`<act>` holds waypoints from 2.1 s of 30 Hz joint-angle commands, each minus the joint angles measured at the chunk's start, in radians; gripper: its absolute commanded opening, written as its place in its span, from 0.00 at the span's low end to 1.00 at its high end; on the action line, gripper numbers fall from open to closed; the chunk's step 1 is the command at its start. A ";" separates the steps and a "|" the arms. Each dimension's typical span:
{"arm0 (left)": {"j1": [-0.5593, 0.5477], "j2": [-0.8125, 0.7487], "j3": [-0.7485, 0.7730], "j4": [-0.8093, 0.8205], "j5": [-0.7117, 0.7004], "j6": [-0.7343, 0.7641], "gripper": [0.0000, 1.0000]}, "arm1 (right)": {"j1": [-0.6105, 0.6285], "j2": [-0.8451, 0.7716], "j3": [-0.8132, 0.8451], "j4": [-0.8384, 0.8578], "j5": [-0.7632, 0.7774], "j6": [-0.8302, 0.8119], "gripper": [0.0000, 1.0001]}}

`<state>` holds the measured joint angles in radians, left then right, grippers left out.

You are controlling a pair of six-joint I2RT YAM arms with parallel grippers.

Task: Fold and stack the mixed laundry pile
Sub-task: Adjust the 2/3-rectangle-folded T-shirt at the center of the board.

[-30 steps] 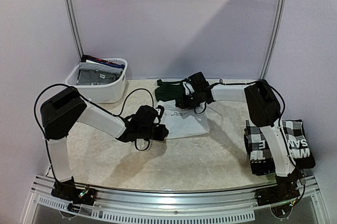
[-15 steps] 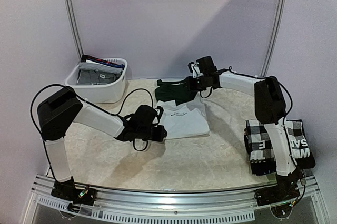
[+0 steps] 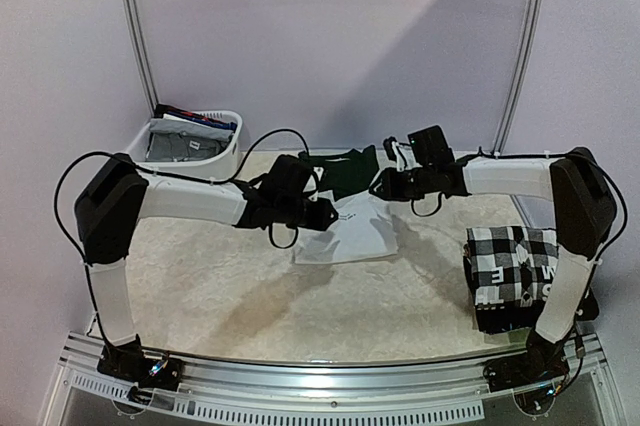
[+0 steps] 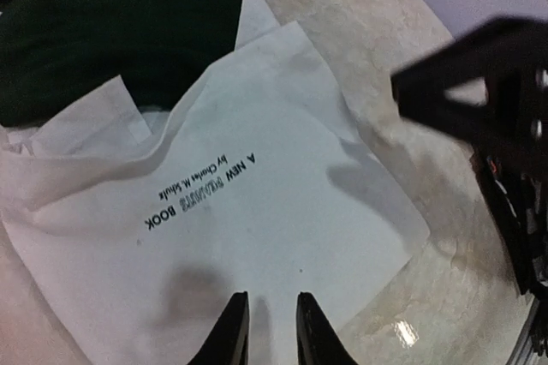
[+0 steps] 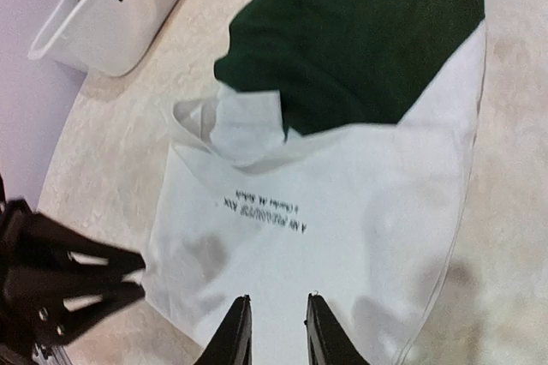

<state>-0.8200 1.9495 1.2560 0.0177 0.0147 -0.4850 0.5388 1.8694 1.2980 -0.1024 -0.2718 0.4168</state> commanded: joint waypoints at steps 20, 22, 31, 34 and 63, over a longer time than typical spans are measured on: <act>0.110 0.340 0.358 -0.260 0.086 0.124 0.18 | 0.037 -0.068 -0.325 0.196 -0.143 0.086 0.07; 0.126 0.338 0.359 -0.260 0.088 0.128 0.18 | 0.042 -0.048 -0.327 0.198 -0.146 0.090 0.07; 0.196 0.374 0.417 -0.297 0.131 0.167 0.18 | 0.043 -0.015 -0.370 0.186 -0.101 0.097 0.04; 0.220 0.381 0.422 -0.296 0.142 0.175 0.18 | 0.043 -0.018 -0.390 0.175 -0.077 0.098 0.04; 0.183 0.090 0.179 -0.287 -0.059 0.247 0.36 | 0.013 0.001 -0.052 -0.015 -0.067 0.066 0.08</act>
<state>-0.5701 2.1124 1.4933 -0.2523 0.0319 -0.2676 0.5816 1.7767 1.1320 -0.0715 -0.3321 0.5148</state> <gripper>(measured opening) 0.361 0.086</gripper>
